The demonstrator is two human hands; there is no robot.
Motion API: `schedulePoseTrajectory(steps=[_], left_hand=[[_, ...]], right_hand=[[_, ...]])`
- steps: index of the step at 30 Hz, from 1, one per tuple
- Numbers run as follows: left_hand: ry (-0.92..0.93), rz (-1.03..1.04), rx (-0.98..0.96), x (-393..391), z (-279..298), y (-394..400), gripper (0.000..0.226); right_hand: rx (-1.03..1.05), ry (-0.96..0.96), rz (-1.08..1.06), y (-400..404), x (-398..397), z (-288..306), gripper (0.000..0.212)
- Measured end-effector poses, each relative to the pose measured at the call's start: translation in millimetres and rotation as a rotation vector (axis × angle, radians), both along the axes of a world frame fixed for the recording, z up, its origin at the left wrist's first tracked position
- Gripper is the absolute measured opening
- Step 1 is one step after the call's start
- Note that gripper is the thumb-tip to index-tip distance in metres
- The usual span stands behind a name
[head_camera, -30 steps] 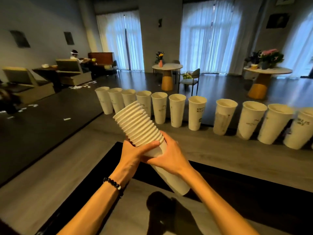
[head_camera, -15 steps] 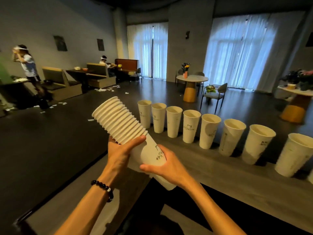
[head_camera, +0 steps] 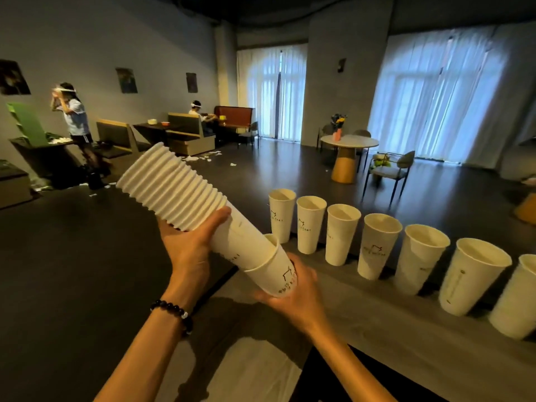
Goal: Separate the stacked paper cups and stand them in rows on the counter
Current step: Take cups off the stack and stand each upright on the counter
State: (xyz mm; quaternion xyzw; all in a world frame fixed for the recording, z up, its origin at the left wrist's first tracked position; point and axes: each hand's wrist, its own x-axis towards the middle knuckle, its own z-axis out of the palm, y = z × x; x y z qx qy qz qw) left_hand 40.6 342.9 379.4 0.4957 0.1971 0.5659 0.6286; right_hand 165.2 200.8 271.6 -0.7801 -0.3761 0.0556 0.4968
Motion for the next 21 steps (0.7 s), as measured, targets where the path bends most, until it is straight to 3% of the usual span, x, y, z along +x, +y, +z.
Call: schedulePoseTrajectory(steps=[4, 7, 16, 21], left_hand=[[-0.121, 0.080, -0.066, 4, 17, 61, 0.082], [-0.140, 0.113, -0.085, 7, 12, 94, 0.077], [0.030, 0.008, -0.022, 9, -51, 119, 0.085], [0.123, -0.022, -0.011, 5, -69, 115, 0.105]], right_hand=[[0.129, 0.162, -0.160, 30, 38, -27, 0.087], [0.247, 0.291, -0.169, 57, 61, -33, 0.090], [0.183, 0.248, -0.115, 137, 112, -43, 0.088], [0.170, 0.205, -0.101, 158, 112, -38, 0.090]])
